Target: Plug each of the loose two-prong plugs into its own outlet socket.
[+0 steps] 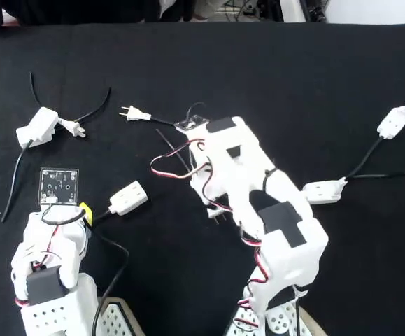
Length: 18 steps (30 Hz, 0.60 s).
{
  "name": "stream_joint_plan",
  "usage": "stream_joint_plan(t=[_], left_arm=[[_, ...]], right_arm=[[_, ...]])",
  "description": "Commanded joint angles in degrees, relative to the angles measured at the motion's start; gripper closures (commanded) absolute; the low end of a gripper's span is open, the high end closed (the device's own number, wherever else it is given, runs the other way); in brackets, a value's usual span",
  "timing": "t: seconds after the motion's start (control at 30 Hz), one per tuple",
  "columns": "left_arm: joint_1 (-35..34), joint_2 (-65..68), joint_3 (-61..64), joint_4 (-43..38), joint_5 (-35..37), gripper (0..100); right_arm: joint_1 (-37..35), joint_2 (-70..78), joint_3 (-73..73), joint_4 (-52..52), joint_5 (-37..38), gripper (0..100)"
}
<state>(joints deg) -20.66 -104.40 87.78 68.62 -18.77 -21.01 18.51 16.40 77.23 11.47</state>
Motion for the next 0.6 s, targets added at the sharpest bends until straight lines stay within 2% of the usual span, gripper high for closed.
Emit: stream_joint_plan(t=[0.0,0.37,0.57], left_arm=[[0.31,0.0,-0.75,-0.79,0.18,83],[0.22,0.0,-0.75,-0.79,0.18,83],[0.13,0.0,-0.75,-0.79,0.18,83]], right_arm=[[-2.55,3.82,0.92,-1.67,-0.79,86.8],[-5.19,7.96,-1.71,-0.18,-3.6,87.1],[-10.81,8.04,-1.45,0.44,-6.86,86.9]])
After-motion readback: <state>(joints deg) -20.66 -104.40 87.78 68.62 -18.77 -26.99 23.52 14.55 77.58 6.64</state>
